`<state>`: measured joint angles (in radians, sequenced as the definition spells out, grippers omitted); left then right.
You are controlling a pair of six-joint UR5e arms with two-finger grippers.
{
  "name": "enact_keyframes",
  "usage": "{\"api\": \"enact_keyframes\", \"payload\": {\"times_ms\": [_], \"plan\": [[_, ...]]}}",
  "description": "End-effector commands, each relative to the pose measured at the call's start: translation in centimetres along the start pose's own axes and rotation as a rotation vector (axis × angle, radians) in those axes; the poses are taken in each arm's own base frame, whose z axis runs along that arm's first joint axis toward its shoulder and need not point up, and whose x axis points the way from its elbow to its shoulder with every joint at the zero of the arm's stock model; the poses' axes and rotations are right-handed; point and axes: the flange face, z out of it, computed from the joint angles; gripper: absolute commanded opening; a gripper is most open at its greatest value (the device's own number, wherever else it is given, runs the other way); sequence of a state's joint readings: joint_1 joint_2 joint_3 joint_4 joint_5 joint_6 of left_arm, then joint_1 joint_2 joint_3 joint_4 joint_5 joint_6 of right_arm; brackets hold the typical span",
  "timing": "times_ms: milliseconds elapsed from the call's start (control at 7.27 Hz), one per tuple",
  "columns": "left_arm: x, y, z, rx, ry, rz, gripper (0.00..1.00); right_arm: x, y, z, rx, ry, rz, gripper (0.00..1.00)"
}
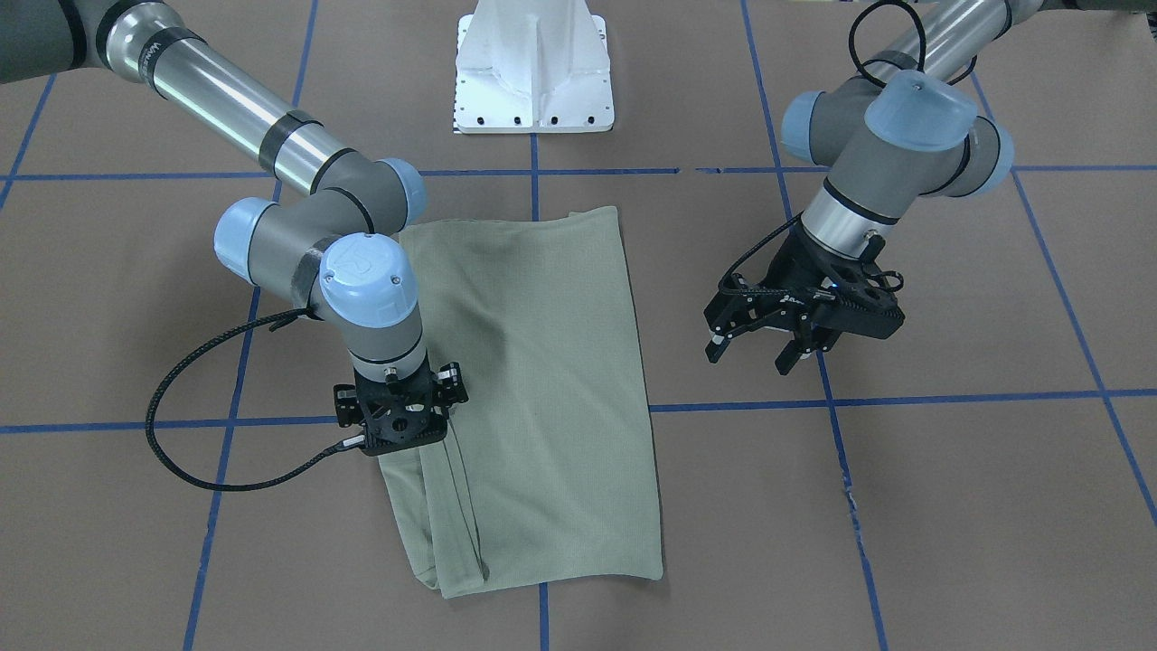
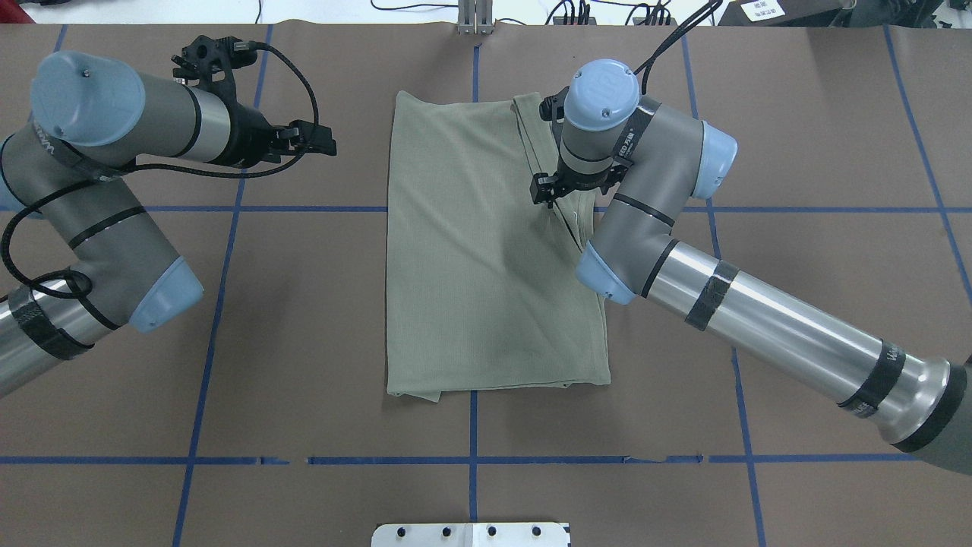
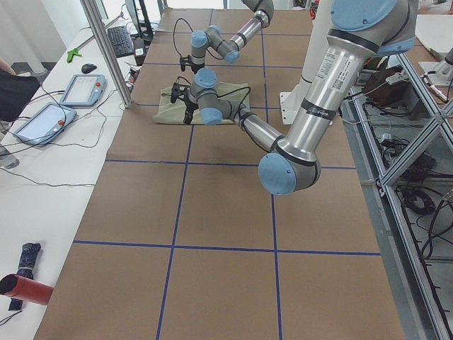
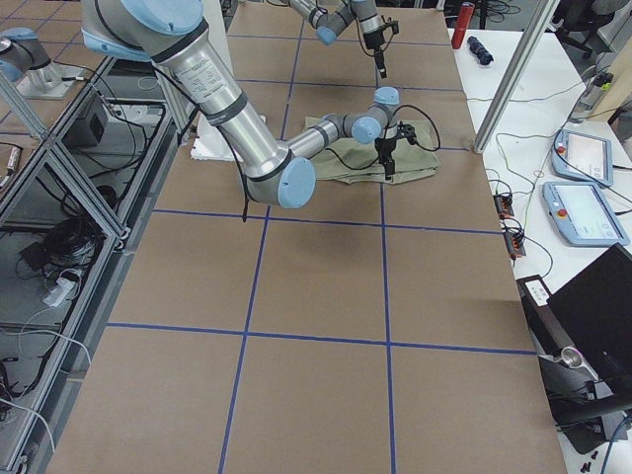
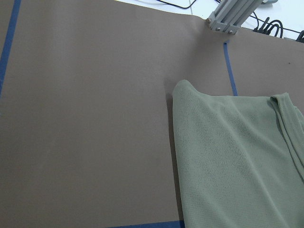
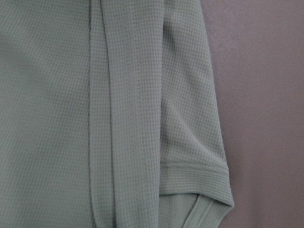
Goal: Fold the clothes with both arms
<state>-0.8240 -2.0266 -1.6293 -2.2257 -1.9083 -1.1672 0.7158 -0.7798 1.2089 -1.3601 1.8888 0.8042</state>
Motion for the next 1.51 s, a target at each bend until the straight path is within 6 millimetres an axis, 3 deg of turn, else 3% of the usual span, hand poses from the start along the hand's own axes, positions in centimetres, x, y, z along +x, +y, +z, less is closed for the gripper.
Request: {"api": "enact_keyframes", "payload": {"times_ms": [0, 413, 688, 963, 1238, 1375], "plan": [[0.1, 0.0, -0.1, 0.001, 0.002, 0.001, 1.0, 1.3, -0.6, 0.2, -0.006, 0.009, 0.012, 1.0], [0.4, -0.1, -0.1, 0.002, 0.005, 0.002, 1.0, 3.7, -0.8, 0.5, -0.027, 0.007, 0.017, 1.0], [0.6, -0.2, -0.1, 0.003, 0.008, 0.004, 1.0, 7.5, -0.9, 1.0, -0.035, 0.02, -0.011, 1.0], [0.7, 0.0, -0.4, -0.019, 0.022, 0.007, 1.0, 6.6, -2.3, -1.4, -0.031, -0.037, -0.01, 1.0], [2.0, 0.0, -1.7, -0.005, 0.06, 0.022, 1.0, 3.1, -4.1, -4.4, 0.006, -0.07, -0.028, 1.0], [2.2, 0.0, -2.1, 0.006, 0.081, 0.032, 1.0, 1.7, -4.0, -4.3, 0.002, -0.078, -0.042, 1.0]]}}
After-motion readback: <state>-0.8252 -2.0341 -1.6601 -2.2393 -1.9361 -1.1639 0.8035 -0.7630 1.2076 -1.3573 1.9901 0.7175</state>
